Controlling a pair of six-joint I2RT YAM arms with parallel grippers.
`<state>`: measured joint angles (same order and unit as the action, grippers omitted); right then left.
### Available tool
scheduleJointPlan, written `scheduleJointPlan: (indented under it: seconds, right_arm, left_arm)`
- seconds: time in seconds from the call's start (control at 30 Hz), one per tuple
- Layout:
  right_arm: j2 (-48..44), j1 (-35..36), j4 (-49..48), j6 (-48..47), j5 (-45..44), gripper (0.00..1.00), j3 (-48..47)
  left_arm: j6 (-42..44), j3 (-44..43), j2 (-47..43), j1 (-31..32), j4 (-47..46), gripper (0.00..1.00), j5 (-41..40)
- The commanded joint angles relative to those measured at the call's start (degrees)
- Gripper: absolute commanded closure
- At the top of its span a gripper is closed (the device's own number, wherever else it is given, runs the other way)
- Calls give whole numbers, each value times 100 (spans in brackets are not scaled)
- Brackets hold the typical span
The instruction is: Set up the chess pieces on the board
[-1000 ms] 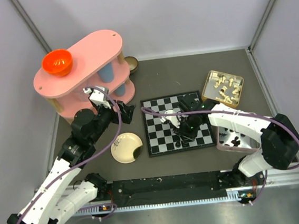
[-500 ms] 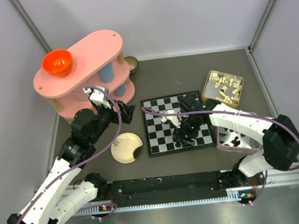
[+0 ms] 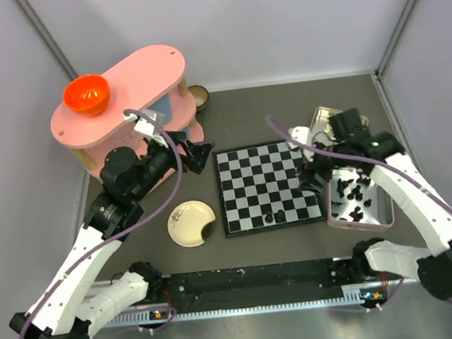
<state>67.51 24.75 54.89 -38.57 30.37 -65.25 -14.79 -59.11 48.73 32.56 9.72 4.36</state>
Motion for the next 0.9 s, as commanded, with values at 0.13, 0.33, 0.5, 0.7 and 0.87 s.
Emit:
scheduleJointPlan:
  seconds: [0.13, 0.33, 0.5, 0.7, 0.87]
  right_arm:
    - [-1064, -2373, 285, -644, 690, 25, 830]
    - [-459, -3713, 311, 366, -407, 30, 856]
    - [-176, -3890, -30, 754, -1076, 42, 1243]
    - [201, -3899, -637, 1106, -1841, 44, 1401]
    - [553, -3899, -822, 1080, -1965, 50, 1454]
  left_arm:
    - [-429, 216, 523, -13, -400, 1, 1585]
    - [-174, 32, 1164, -4, -426, 1, 2199]
    - [-235, -135, 1736, 14, -488, 3, 2403]
    - [-226, -118, 1947, 40, -567, 4, 2508]
    - [-332, 101, 1842, 49, -664, 4, 2456]
